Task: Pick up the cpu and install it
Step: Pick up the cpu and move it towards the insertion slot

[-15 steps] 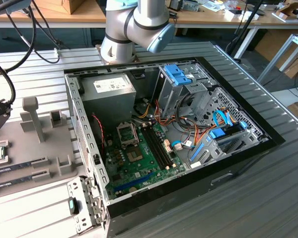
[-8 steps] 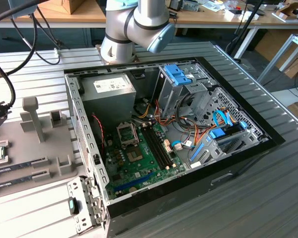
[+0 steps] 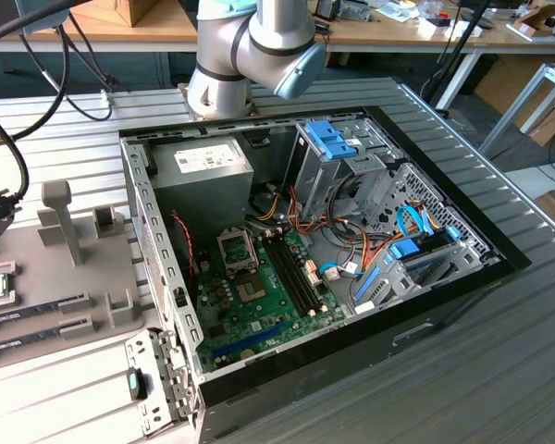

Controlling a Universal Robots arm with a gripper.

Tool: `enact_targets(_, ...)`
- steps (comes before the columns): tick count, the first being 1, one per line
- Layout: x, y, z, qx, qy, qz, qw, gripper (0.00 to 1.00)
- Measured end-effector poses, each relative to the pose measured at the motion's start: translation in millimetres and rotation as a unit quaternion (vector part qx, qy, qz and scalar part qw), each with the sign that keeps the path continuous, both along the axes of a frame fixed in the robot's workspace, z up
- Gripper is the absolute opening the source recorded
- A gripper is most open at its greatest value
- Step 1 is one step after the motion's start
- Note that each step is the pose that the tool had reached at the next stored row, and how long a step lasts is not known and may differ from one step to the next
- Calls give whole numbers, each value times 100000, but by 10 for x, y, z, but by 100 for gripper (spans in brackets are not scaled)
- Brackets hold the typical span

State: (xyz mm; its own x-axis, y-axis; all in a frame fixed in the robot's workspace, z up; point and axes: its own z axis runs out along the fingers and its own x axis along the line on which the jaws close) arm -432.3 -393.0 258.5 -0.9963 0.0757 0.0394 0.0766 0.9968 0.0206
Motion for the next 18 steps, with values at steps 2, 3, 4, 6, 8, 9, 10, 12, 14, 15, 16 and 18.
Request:
enact_targets(2,0,0,0,-1,2,0,100000,29)
enact_targets(3,0,0,0,0,1,0,100000,29)
enact_targets(4,0,0,0,-1,4,-2,100000,42)
enact_targets(6,0,0,0,1,5,-1,100000,42)
enact_targets(8,0,0,0,-1,7,-2,100000,42)
enact_targets(9,0,0,0,0,7,0,100000,42)
enact_targets(10,0,0,0,-1,11,-1,100000,42)
enact_targets(12,0,0,-2,-2,11,-2,100000,42)
enact_targets(14,0,0,-4,-3,9,1,100000,42)
enact_targets(15,0,0,-7,0,10,-1,100000,42)
enact_targets(16,0,0,-9,-2,10,-1,100000,42)
enact_targets(18,0,0,-11,-2,13,-1,100000,42)
